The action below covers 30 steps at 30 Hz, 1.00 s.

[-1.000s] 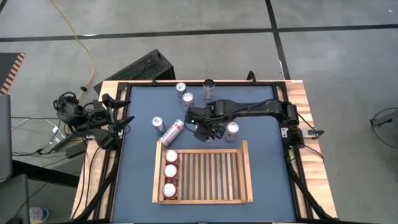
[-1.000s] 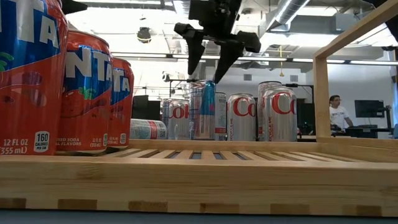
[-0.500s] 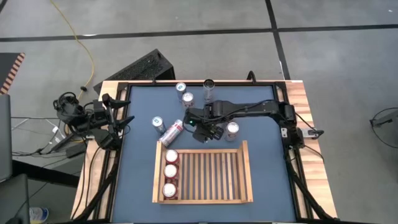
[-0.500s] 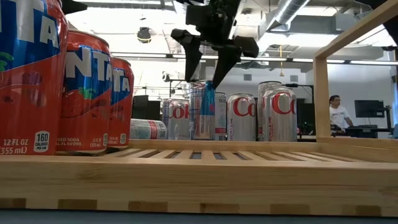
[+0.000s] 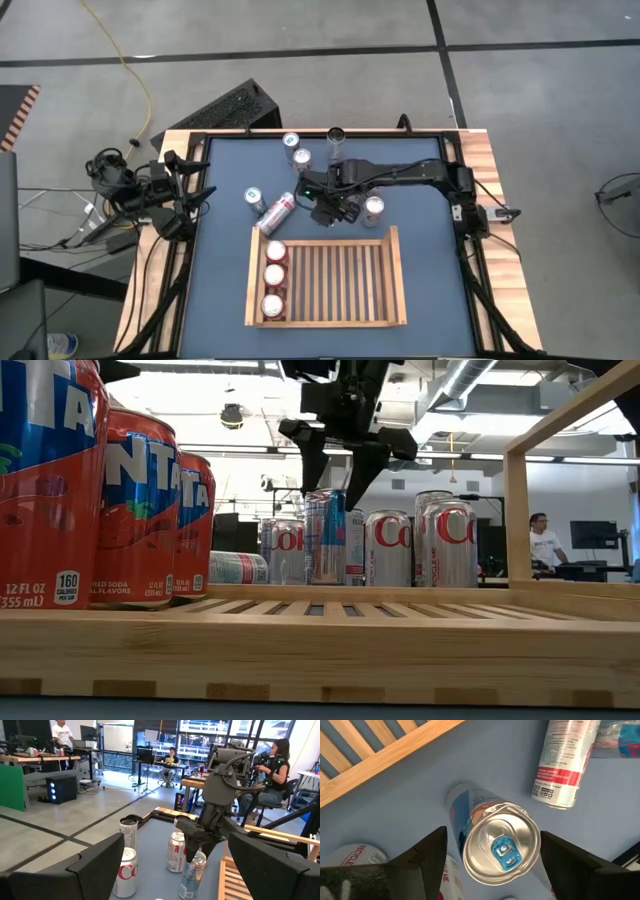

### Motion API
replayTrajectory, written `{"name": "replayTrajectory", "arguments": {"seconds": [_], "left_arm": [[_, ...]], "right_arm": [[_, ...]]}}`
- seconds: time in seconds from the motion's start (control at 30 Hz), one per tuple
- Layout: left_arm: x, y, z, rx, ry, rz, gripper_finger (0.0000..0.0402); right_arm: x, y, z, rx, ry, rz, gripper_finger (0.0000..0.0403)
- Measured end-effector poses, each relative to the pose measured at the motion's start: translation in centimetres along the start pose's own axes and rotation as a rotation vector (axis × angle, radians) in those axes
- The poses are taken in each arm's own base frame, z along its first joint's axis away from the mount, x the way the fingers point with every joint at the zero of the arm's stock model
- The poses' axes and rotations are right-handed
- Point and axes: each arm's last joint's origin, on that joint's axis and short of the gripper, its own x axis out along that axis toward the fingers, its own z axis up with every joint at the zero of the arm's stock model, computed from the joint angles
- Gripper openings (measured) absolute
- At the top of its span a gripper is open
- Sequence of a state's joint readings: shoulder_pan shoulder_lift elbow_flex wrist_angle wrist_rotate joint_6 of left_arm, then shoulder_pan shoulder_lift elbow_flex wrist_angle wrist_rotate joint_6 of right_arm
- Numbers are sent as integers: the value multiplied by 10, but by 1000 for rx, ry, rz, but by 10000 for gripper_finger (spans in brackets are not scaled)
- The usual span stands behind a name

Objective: Place canned beverage on shelf
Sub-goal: Put the bottom blue soda can on the shelf

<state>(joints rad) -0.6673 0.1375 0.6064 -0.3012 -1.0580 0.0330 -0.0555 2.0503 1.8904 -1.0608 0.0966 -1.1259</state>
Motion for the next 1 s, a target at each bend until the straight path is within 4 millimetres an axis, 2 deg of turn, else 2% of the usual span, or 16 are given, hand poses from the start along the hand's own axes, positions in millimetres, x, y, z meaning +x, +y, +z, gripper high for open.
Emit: {"name": "replayTrajectory", "arguments": {"seconds": [0.27, 0.63, 0.73, 1.0], "left_arm": [[0, 0, 0, 6, 0, 1, 348], [0, 0, 0, 5, 0, 2, 348], [0, 0, 0, 0, 0, 2, 348], [0, 0, 0, -8, -2, 3, 348]], "right_arm": [[0, 0, 0, 7, -3, -5, 270], [-1, -1, 1, 92, -2, -12, 170], [-1, -1, 2, 151, 5, -19, 158], [-1, -1, -1, 417, 95, -78, 158]]}}
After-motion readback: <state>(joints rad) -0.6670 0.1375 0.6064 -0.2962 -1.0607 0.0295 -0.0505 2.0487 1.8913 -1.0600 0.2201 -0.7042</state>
